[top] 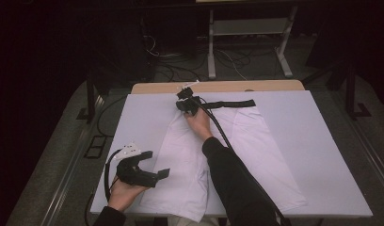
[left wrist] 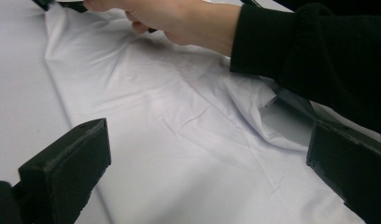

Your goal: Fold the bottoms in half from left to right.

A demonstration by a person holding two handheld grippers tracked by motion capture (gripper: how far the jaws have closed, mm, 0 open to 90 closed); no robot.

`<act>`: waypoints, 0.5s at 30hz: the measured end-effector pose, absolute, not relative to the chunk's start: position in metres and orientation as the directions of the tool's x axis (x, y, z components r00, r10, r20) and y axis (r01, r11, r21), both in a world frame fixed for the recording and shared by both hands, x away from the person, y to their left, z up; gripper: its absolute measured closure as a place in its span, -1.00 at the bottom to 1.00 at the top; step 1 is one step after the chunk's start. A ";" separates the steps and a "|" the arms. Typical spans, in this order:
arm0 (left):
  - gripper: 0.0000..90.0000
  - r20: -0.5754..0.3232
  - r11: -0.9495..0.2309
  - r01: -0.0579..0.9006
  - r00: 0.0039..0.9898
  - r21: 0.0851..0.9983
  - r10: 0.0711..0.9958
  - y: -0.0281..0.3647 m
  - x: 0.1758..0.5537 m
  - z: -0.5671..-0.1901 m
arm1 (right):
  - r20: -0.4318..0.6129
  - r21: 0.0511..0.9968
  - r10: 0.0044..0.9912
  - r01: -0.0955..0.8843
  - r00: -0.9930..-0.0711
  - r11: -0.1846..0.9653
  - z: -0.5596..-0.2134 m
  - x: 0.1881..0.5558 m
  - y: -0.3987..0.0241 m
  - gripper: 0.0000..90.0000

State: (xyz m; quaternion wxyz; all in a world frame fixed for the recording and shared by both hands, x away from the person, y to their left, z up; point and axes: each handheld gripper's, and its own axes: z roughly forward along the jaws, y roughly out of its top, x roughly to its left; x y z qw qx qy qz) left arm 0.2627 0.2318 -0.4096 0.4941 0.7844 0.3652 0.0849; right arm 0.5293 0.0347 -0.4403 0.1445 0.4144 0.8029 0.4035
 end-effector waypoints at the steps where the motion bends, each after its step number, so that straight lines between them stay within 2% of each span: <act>1: -1.00 -0.228 -0.246 0.492 0.716 0.835 0.659 0.233 0.263 -0.409 | 0.095 0.770 0.780 0.543 -0.618 0.336 -0.440 0.529 0.034 0.90; 9: -1.00 -0.232 -0.274 0.522 0.709 0.808 0.666 0.242 0.260 -0.409 | 0.090 0.780 0.771 0.526 -0.631 0.339 -0.437 0.525 0.032 0.90; 15: -1.00 -0.273 -0.252 0.578 0.669 0.776 0.691 0.251 0.260 -0.414 | 0.088 0.786 0.770 0.519 -0.632 0.336 -0.434 0.525 0.029 0.90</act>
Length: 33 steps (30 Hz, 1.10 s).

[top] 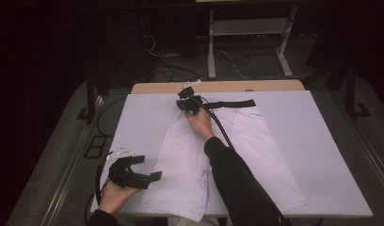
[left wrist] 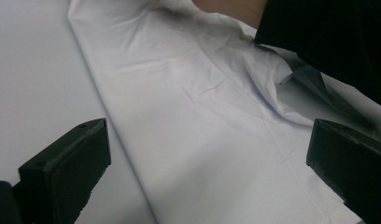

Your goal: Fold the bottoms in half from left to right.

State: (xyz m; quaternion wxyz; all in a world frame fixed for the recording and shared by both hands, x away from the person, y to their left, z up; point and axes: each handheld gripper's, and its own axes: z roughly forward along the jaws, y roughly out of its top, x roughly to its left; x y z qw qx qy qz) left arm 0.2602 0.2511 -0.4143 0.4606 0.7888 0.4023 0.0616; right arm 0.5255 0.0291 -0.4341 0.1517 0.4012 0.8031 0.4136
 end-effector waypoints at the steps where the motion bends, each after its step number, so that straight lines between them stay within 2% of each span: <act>1: -1.00 -0.280 -0.251 0.587 0.664 0.769 0.694 0.253 0.260 -0.415 | 0.088 0.787 0.770 0.518 -0.632 0.335 -0.434 0.525 0.029 0.90; 23: -1.00 -0.348 -0.307 0.700 0.627 0.644 0.697 0.279 0.240 -0.427 | 0.069 0.788 0.773 0.510 -0.630 0.345 -0.428 0.521 0.028 0.90; 33: -1.00 -0.360 -0.371 0.726 0.636 0.579 0.682 0.280 0.230 -0.434 | 0.072 0.786 0.775 0.514 -0.628 0.344 -0.429 0.520 0.028 0.90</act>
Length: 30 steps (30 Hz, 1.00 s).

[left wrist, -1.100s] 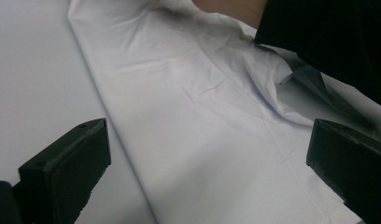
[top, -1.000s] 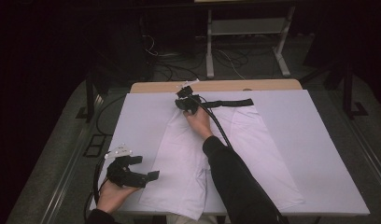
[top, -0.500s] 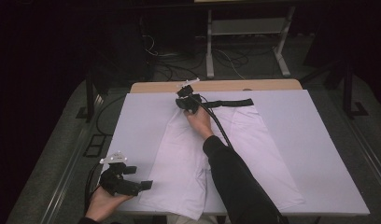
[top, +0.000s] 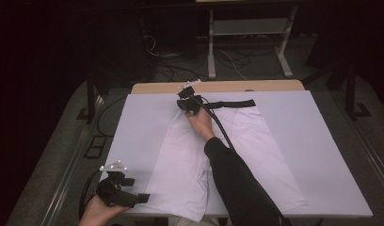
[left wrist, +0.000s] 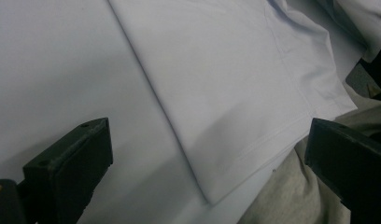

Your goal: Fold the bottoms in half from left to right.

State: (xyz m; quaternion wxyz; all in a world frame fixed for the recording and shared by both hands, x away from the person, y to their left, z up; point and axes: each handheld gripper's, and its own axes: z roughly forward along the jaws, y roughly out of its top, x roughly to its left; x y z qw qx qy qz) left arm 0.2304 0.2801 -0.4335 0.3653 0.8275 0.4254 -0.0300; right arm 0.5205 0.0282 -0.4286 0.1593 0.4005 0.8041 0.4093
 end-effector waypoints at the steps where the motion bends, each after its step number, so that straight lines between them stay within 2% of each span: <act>1: -1.00 -0.360 -0.377 0.726 0.638 0.574 0.680 0.280 0.230 -0.434 | 0.072 0.786 0.775 0.514 -0.628 0.343 -0.429 0.520 0.028 0.90; 6: -0.92 -0.371 -0.411 0.732 0.648 0.544 0.665 0.278 0.227 -0.436 | 0.074 0.788 0.775 0.514 -0.627 0.340 -0.429 0.520 0.027 0.90; 20: -0.33 -0.382 -0.453 0.736 0.659 0.502 0.647 0.277 0.223 -0.438 | 0.076 0.790 0.775 0.512 -0.627 0.337 -0.428 0.519 0.026 0.90; 30: 0.53 -0.398 -0.472 0.721 0.682 0.507 0.614 0.280 0.223 -0.444 | 0.081 0.793 0.776 0.512 -0.625 0.330 -0.428 0.519 0.024 0.90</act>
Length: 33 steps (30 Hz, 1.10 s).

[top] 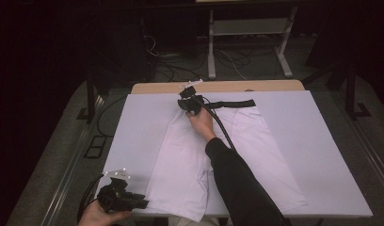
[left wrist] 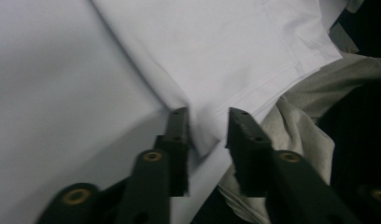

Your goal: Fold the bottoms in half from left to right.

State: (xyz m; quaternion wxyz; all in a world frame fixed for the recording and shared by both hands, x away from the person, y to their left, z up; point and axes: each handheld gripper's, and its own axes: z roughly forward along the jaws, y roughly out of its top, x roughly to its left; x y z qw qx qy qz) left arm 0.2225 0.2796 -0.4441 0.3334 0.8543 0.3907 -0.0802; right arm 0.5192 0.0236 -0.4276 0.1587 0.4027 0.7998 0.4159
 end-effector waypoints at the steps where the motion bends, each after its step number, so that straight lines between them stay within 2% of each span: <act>1: 0.61 -0.396 -0.474 0.720 0.683 0.507 0.613 0.280 0.223 -0.445 | 0.082 0.793 0.777 0.513 -0.624 0.328 -0.428 0.519 0.023 0.90; 4: 0.85 -0.391 -0.485 0.715 0.689 0.504 0.610 0.280 0.223 -0.446 | 0.082 0.794 0.775 0.512 -0.626 0.329 -0.429 0.519 0.023 0.90; 6: 0.93 -0.388 -0.485 0.713 0.691 0.506 0.610 0.280 0.222 -0.445 | 0.081 0.794 0.775 0.511 -0.627 0.330 -0.428 0.519 0.023 0.90; 20: 0.95 -0.403 -0.452 0.672 0.726 0.586 0.557 0.276 0.219 -0.429 | 0.078 0.799 0.771 0.503 -0.632 0.331 -0.416 0.518 0.015 0.90; 33: 0.95 -0.377 -0.479 0.557 0.824 0.679 0.423 0.249 0.214 -0.406 | 0.088 0.807 0.769 0.498 -0.633 0.318 -0.400 0.518 -0.003 0.90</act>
